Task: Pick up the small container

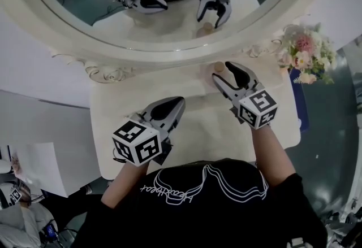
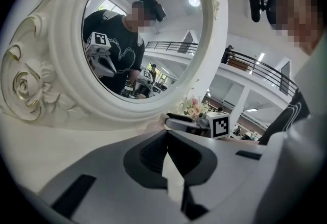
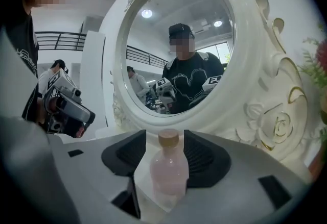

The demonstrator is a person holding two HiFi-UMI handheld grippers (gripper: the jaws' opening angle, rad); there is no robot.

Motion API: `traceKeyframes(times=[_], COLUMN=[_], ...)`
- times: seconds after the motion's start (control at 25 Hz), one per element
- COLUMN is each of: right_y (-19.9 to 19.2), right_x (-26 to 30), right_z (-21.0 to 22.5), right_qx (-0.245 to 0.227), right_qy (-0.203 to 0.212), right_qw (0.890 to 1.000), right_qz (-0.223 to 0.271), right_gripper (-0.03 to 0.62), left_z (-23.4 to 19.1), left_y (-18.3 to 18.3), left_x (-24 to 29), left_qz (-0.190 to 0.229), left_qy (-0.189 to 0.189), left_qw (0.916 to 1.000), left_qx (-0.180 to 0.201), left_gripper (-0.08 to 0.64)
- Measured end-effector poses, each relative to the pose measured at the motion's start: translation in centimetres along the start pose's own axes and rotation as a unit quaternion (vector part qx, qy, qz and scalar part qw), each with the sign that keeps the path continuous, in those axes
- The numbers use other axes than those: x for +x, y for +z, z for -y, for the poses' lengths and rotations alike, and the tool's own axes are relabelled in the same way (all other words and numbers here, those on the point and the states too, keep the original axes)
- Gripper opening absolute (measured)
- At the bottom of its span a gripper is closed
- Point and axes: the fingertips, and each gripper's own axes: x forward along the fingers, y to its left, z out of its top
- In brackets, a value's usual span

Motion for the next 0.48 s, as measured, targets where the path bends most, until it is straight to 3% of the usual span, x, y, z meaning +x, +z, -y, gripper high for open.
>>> traceKeyframes(times=[0.24,0.48], right_y=[-1.2,-1.7], right_x=[1.6,2.3], right_z=[0.6,0.8], right_qx=[-0.019,-0.024], right_qy=[-0.006,-0.014], right_qw=[1.0,1.0], right_qz=[-0.013,-0.014], right_gripper=[0.226,0.179], left_z=[-1.0,-1.6], left_y=[-0.5,-0.6], left_x=[0.0,-0.2], left_qz=[-0.001,0.002], left_qy=[0.012,0.017], left_qw=[0.9999,0.9996], left_qx=[-0.012,-0.025], left_gripper=[0.002,0.002])
